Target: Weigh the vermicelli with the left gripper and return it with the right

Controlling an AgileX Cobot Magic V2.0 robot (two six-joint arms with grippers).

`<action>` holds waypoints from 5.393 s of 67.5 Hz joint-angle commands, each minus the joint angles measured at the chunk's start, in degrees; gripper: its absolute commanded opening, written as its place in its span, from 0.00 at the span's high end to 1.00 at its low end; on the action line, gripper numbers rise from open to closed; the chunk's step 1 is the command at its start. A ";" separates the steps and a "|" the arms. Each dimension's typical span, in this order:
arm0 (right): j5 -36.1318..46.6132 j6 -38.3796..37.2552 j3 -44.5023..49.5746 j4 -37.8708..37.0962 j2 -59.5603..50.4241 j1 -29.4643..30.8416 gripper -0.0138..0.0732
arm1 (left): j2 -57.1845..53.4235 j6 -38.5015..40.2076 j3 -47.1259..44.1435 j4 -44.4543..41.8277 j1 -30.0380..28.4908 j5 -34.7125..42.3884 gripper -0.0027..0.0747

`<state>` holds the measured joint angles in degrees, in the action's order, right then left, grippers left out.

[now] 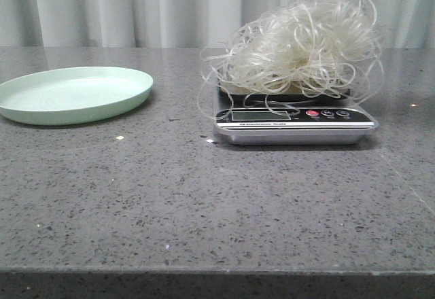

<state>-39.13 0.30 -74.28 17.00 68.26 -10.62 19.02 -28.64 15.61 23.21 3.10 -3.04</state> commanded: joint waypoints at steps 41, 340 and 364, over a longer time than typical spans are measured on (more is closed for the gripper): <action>-6.62 9.30 -4.53 19.96 21.48 -1.64 0.15 | 0.32 0.55 1.55 0.75 -0.23 4.42 0.79; -7.04 5.01 -23.67 -12.66 16.58 -2.71 0.67 | 0.32 0.55 1.55 0.75 -0.23 4.68 0.79; 16.97 5.01 12.15 -11.56 -4.23 3.72 0.67 | 0.32 0.55 1.55 3.35 -0.23 4.68 0.79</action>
<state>-32.76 5.26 -68.47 4.18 71.02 -8.76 19.02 -28.54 15.61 25.40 3.10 -2.68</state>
